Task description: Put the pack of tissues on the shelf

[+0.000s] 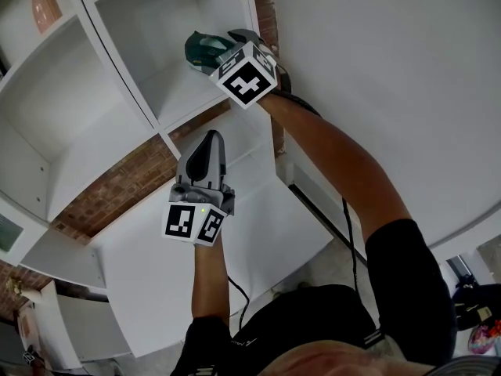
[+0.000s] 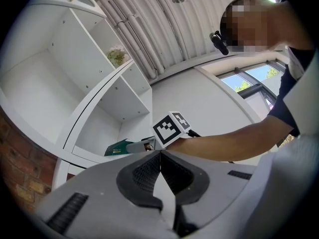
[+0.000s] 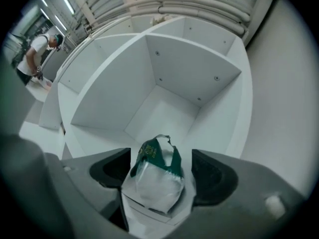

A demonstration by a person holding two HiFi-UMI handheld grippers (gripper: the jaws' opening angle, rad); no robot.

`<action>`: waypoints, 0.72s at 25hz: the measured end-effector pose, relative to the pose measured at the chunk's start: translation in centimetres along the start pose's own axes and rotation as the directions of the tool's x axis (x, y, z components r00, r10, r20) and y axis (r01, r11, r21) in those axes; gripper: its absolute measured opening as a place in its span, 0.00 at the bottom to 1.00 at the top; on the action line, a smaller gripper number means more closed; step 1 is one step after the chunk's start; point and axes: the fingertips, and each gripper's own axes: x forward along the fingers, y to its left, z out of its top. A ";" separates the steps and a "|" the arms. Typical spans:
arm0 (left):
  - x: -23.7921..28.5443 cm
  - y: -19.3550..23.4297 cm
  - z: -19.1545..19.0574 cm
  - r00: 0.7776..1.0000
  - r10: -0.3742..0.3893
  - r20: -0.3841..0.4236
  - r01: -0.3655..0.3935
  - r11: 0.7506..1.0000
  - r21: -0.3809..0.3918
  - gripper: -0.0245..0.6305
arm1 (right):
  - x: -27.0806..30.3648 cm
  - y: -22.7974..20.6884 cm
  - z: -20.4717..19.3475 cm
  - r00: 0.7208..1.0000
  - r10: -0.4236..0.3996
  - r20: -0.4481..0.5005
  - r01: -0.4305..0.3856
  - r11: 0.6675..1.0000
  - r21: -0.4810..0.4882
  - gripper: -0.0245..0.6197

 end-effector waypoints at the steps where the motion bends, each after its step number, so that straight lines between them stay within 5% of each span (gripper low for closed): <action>1: 0.1 0.1 0.1 1.000 0.003 0.004 -0.003 1.000 0.001 0.04 | -0.5 -0.3 0.2 1.000 -0.006 0.023 0.006 1.000 0.015 0.61; 11: 1.4 -0.8 1.7 1.000 0.004 0.027 -0.005 0.999 0.039 0.04 | -9.4 -0.4 1.6 0.941 0.015 0.337 -0.089 0.975 0.205 0.58; 18: 1.2 -2.5 2.9 0.999 0.015 0.045 -0.018 0.997 0.076 0.04 | -15.3 2.0 1.4 0.878 0.047 0.476 -0.186 0.951 0.249 0.37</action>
